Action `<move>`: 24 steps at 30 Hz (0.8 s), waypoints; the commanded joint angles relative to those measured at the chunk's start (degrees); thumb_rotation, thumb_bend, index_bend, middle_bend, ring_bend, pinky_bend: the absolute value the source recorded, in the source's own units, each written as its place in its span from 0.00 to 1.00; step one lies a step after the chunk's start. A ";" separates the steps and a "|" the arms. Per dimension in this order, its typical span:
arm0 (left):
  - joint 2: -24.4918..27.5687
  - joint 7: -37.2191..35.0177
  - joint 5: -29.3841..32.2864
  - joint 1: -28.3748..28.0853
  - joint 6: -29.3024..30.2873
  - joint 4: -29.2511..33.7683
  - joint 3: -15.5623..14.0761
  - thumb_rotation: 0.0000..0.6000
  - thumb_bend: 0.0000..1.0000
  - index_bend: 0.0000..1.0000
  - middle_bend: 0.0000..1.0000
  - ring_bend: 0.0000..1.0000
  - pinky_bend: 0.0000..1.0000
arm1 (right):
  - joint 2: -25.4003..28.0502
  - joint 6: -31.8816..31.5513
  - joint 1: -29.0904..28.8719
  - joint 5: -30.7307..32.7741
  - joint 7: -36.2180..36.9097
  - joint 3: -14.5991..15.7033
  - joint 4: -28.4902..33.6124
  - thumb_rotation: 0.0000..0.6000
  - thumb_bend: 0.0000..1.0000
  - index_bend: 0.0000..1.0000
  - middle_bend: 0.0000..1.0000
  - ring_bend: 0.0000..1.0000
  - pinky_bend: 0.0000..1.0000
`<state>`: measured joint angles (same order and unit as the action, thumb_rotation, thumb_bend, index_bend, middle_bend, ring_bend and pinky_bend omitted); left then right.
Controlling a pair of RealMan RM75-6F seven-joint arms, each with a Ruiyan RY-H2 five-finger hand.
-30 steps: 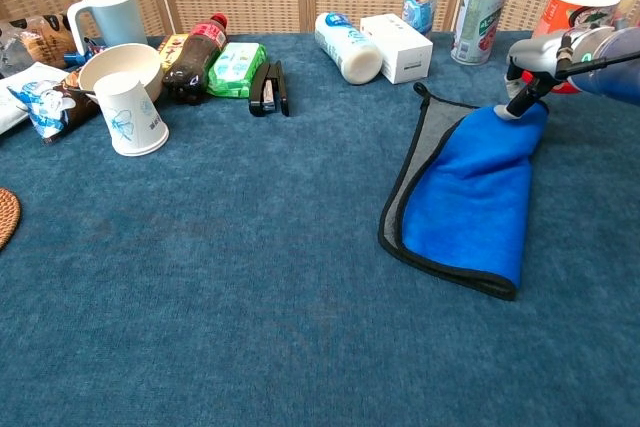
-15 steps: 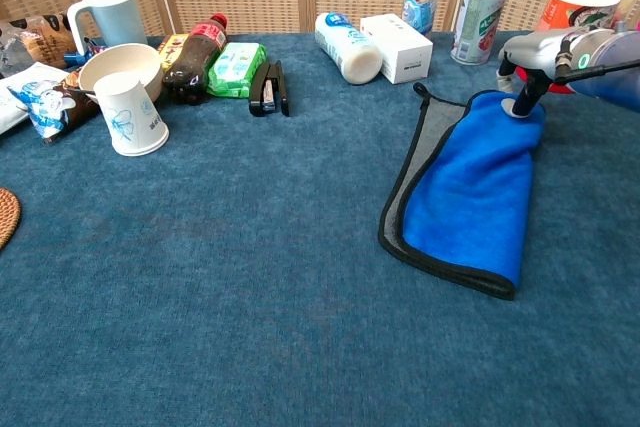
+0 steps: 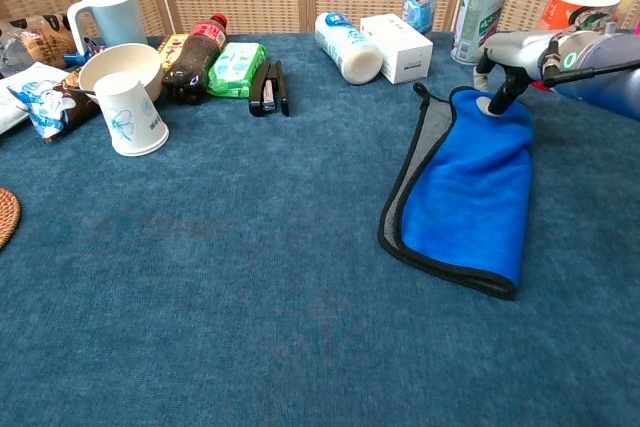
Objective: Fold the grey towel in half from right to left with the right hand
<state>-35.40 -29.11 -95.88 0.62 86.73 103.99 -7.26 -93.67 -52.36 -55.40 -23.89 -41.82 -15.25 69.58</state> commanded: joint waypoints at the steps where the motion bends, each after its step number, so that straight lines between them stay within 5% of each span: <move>1: 0.03 -0.30 0.16 -0.07 -0.10 -0.15 0.04 1.00 0.20 0.01 0.00 0.00 0.02 | -0.50 -0.24 -0.23 -0.61 0.63 -0.40 -0.30 1.00 0.56 0.62 0.00 0.00 0.28; 17: 0.15 -2.16 0.14 -0.35 -0.35 -1.22 0.09 1.00 0.20 0.01 0.00 0.00 0.02 | -2.43 -0.97 -0.76 2.44 1.32 -2.63 -2.57 1.00 0.56 0.60 0.01 0.00 0.28; 20: 0.19 -2.43 0.03 -0.36 -0.35 -1.33 0.05 1.00 0.20 0.01 0.00 0.00 0.02 | -3.11 -1.15 -0.66 1.82 1.78 -2.58 -3.14 1.00 0.50 0.44 0.00 0.00 0.28; 23: 0.22 -2.67 0.16 -0.28 -0.17 -1.43 0.08 1.00 0.20 0.01 0.00 0.00 0.02 | -3.68 -2.06 -0.50 0.31 2.54 -2.61 -3.52 1.00 0.19 0.12 0.00 0.00 0.30; 24: 0.21 -2.78 0.15 -0.24 -0.09 -1.45 0.07 1.00 0.20 0.01 0.00 0.00 0.02 | -3.91 -2.74 -0.46 -0.77 2.86 -2.52 -3.74 1.00 0.15 0.08 0.00 0.00 0.31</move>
<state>-35.18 -31.87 -95.73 0.37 86.64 102.54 -7.19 -97.19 -54.28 -55.97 -23.45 -39.48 -17.83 66.16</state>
